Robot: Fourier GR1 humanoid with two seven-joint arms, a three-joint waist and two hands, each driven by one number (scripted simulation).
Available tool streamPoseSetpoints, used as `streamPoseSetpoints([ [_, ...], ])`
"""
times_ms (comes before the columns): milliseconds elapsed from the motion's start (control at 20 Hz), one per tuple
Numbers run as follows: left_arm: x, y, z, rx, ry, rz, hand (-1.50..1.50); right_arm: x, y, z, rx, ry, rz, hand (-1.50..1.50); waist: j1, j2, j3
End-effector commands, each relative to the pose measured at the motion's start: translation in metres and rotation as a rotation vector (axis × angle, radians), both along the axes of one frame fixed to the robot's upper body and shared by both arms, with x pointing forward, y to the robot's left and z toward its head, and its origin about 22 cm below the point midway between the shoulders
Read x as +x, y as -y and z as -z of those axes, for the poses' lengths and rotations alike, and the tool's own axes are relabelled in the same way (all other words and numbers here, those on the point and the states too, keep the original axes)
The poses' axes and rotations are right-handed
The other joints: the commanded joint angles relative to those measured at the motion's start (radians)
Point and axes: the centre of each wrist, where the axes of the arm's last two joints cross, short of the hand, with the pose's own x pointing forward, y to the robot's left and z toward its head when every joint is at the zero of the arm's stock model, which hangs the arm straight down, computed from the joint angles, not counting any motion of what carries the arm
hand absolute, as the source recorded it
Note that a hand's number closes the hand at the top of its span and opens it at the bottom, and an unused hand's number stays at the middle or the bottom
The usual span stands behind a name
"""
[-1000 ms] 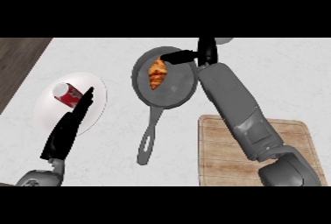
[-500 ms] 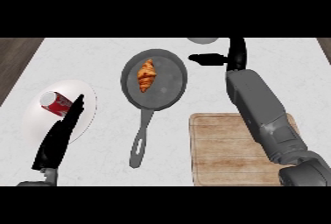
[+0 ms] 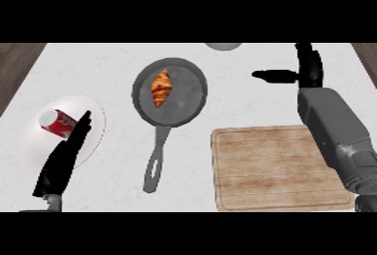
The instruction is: Pick the croissant from the cutting board and place it in the pan
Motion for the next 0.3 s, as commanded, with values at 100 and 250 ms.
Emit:
streamPoseSetpoints([
  [100, -0.017, 0.0, -0.003, 0.002, -0.004, -0.016, 0.0, -0.009, 0.052, -0.007, -0.002, -0.001, -0.027, -1.5, -0.003, -0.006, 0.0],
  [250, -0.011, 0.003, 0.006, -0.007, -0.015, -0.012, 0.0, -0.018, 0.086, -0.011, -0.008, 0.001, -0.035, -1.5, -0.007, -0.004, 0.0],
])
